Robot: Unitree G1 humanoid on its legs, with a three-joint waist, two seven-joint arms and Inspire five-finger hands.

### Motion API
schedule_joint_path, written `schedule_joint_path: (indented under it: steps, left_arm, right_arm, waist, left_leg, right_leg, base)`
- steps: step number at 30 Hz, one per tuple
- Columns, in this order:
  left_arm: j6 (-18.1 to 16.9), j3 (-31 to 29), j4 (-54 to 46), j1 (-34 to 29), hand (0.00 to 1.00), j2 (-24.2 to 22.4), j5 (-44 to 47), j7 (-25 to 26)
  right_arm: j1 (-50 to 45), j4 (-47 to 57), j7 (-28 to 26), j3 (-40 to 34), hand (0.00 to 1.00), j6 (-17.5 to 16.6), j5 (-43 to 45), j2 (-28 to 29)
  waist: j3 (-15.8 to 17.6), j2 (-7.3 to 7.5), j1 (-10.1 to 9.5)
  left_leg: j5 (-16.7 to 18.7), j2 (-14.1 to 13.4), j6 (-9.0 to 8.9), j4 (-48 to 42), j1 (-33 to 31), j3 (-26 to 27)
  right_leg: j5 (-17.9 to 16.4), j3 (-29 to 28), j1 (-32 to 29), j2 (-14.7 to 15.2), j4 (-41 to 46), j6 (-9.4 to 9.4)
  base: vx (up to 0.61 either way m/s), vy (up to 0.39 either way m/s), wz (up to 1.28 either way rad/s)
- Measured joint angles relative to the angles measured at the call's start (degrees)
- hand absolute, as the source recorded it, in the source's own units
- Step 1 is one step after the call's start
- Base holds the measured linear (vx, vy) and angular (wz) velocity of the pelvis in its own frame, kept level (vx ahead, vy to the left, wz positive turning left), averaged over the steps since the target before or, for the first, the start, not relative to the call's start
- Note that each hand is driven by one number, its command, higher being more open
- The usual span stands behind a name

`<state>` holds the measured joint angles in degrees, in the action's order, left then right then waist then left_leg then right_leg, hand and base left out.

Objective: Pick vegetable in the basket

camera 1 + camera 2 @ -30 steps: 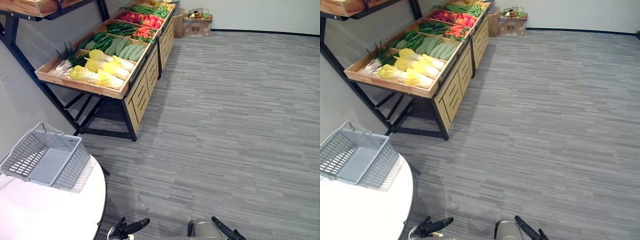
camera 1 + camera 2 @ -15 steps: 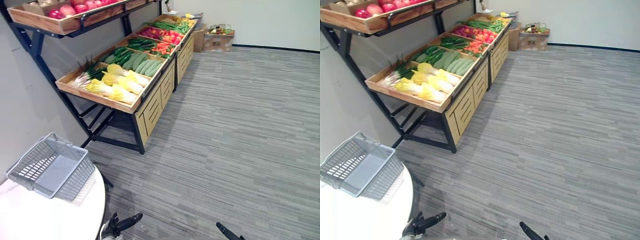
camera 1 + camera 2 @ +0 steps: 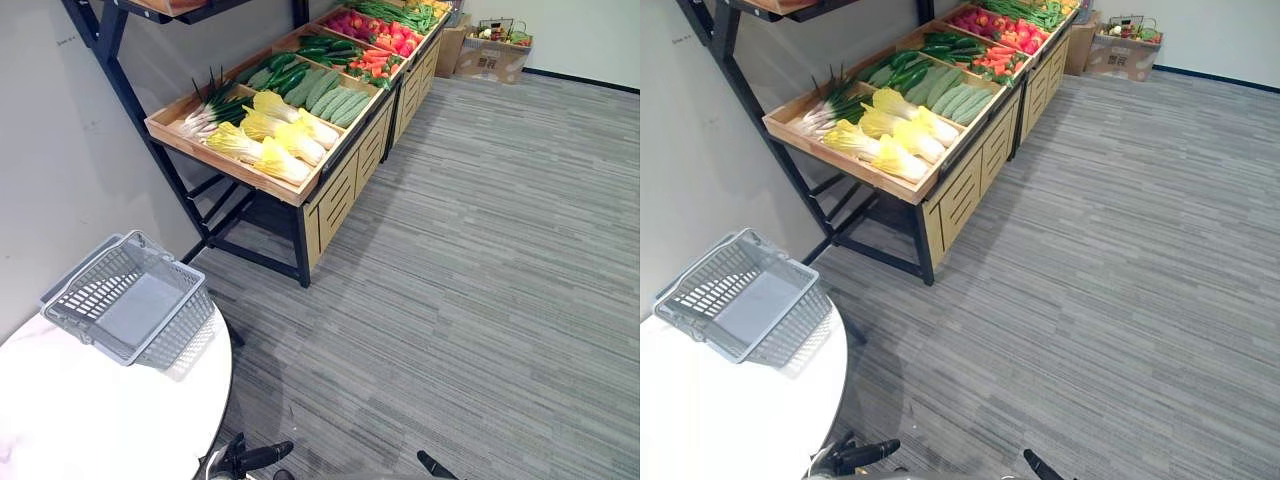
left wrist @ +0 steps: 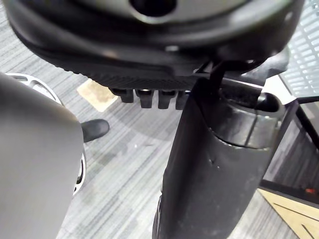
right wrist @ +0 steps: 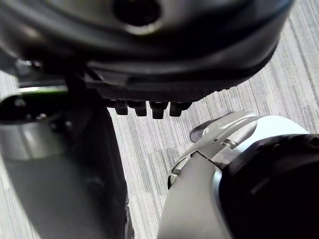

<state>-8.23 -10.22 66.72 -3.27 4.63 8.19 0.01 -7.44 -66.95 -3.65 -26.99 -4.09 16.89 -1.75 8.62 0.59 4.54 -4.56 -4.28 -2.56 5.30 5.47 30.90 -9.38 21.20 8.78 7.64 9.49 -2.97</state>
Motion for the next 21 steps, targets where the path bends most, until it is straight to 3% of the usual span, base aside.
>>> schedule_joint_path:
  steps: [2,4,5,6,7,8,9,10,11,15,17,18,19,20,21]
  left_arm:
    - [0.0,0.5,0.0,0.0,1.00,-0.1,0.0,-0.2]
    - [-0.1,1.0,0.0,-0.1,1.00,-0.4,0.0,-0.4]
    - [-0.3,1.5,-0.2,-0.1,1.00,-0.2,0.1,-0.3]
    - [-0.4,1.7,-0.3,-0.1,1.00,0.0,0.2,-0.3]
    - [-0.5,2.3,-0.3,0.0,1.00,0.4,0.2,-0.1]
    - [-0.5,2.6,-0.3,0.1,1.00,0.4,0.2,0.1]
    - [-0.5,2.6,-0.3,0.1,1.00,0.6,0.2,0.1]
    - [-0.5,2.4,-0.4,0.1,1.00,0.6,0.2,0.5]
    - [-0.5,1.6,-0.6,0.1,1.00,0.5,0.2,0.4]
    - [-0.5,-2.7,-1.7,-0.6,1.00,-0.5,0.1,0.7]
    - [-0.5,-4.2,-2.0,-0.7,1.00,-1.1,0.1,0.7]
    - [-0.5,-5.1,-2.5,-0.9,1.00,-1.5,0.0,0.7]
    - [-0.5,-5.6,-2.7,-1.0,1.00,-1.5,0.0,0.7]
    - [-0.4,-7.3,-2.7,-1.2,1.00,-0.9,-0.8,0.6]
    - [-0.5,-7.6,-2.5,-1.2,1.00,-1.4,-1.2,0.7]
  right_arm:
    - [0.1,0.0,0.0,1.4,1.00,0.1,0.0,-0.5]
    - [-0.5,0.0,0.2,1.5,1.00,0.3,0.0,-0.8]
    - [-0.7,0.0,0.2,1.7,1.00,0.3,0.0,-0.9]
    - [-0.7,0.4,0.2,1.6,1.00,0.3,0.2,-0.8]
    - [-0.8,1.6,0.1,1.7,1.00,0.2,0.1,-0.6]
    - [-0.8,2.7,0.1,1.9,1.00,0.0,0.2,-0.6]
    - [-0.8,3.2,0.1,2.2,1.00,0.0,0.1,-0.3]
    - [-0.9,3.8,-0.2,3.5,1.00,-0.1,0.3,0.1]
    - [-1.0,3.8,-0.7,3.3,1.00,-0.2,0.7,0.2]
    - [-1.2,3.9,-0.8,3.8,1.00,-0.3,1.2,0.1]
    - [-1.2,4.0,-0.8,5.5,1.00,-0.4,1.2,0.0]
    - [-1.3,4.0,-0.7,7.6,1.00,-0.6,1.2,-0.2]
    - [-1.7,3.9,-0.6,8.4,1.00,-0.6,1.2,0.0]
    - [-2.4,3.6,-0.5,8.6,1.00,-0.5,1.3,1.0]
    - [-2.4,3.5,-0.5,8.5,1.00,-0.3,1.2,0.5]
  waist:
    - [0.3,-0.39,0.02]
    - [0.7,-0.70,0.08]
    - [0.9,-0.24,0.00]
    - [1.1,0.08,-0.08]
    - [1.2,0.68,-0.11]
    - [1.3,0.11,-0.11]
    - [1.2,0.21,-0.11]
    - [1.3,0.13,-0.34]
    - [1.4,0.00,-0.72]
    - [1.3,-0.39,-1.34]
    - [1.2,-0.56,-1.41]
    - [0.7,0.36,-1.53]
    - [0.1,1.45,-1.72]
    - [-1.4,3.78,-2.17]
    - [-1.3,2.95,-2.20]
  left_leg:
    - [-0.2,0.1,0.40,0.1,-0.3,-2.6]
    - [0.8,0.4,1.84,0.1,-0.1,-7.3]
    - [1.3,1.5,2.38,0.1,0.1,-10.5]
    - [1.4,2.2,2.59,0.1,0.3,-11.9]
    - [1.4,3.2,3.19,0.1,0.6,-15.0]
    - [1.3,3.8,4.30,0.1,0.7,-17.9]
    - [1.4,3.9,4.75,0.1,0.7,-19.3]
    - [1.4,3.8,5.04,0.1,0.6,-21.6]
    - [1.4,3.8,5.18,0.0,1.1,-23.9]
    - [2.3,2.5,4.95,-1.2,1.3,-28.9]
    - [3.9,1.3,3.51,-3.2,0.0,-31.2]
    - [5.1,1.4,2.26,-4.7,-1.4,-32.4]
    - [5.5,2.0,1.94,-4.7,-1.7,-32.4]
    - [6.0,2.5,0.67,-4.6,-1.6,-31.3]
    - [6.3,1.9,-0.16,-4.9,-1.5,-31.2]
  right_leg:
    - [-0.1,1.9,-0.7,0.6,4.9,-0.17]
    - [-0.1,4.1,-3.4,3.2,16.8,-0.49]
    - [1.1,3.6,-5.6,5.9,25.3,-2.42]
    - [2.5,2.7,-6.8,7.2,29.4,-3.05]
    - [6.6,-0.8,-9.8,8.4,36.7,-1.06]
    - [9.4,-6.3,-12.9,8.1,42.2,0.01]
    - [7.2,-8.8,-13.7,7.2,43.0,0.14]
    - [3.1,-12.5,-14.6,5.5,42.0,-0.47]
    - [1.1,-15.8,-14.9,4.6,39.7,-1.24]
    - [-1.5,-21.9,-14.7,2.4,28.1,-2.82]
    - [-1.6,-25.2,-14.5,-0.1,19.6,-3.04]
    - [-0.2,-26.9,-13.5,-1.0,11.7,-3.54]
    - [1.8,-27.2,-13.1,-0.6,9.5,-3.30]
    - [-0.3,-25.2,-11.3,1.3,7.4,-3.83]
    - [-0.5,-23.6,-10.9,0.9,7.3,-3.62]
  base:
    - [-0.06,0.000,0.61]
    - [-0.05,0.072,1.29]
    - [-0.04,0.091,1.45]
    - [-0.03,0.058,1.45]
    - [-0.03,0.020,1.40]
    - [-0.03,0.007,1.38]
    - [-0.02,-0.001,1.31]
    - [0.00,-0.010,1.22]
    - [0.03,-0.029,1.21]
    - [0.01,-0.067,0.72]
    - [0.04,-0.230,0.65]
    - [0.08,-0.268,0.53]
    - [0.12,-0.360,0.73]
    - [0.10,-0.255,0.55]
    - [0.11,-0.274,0.70]
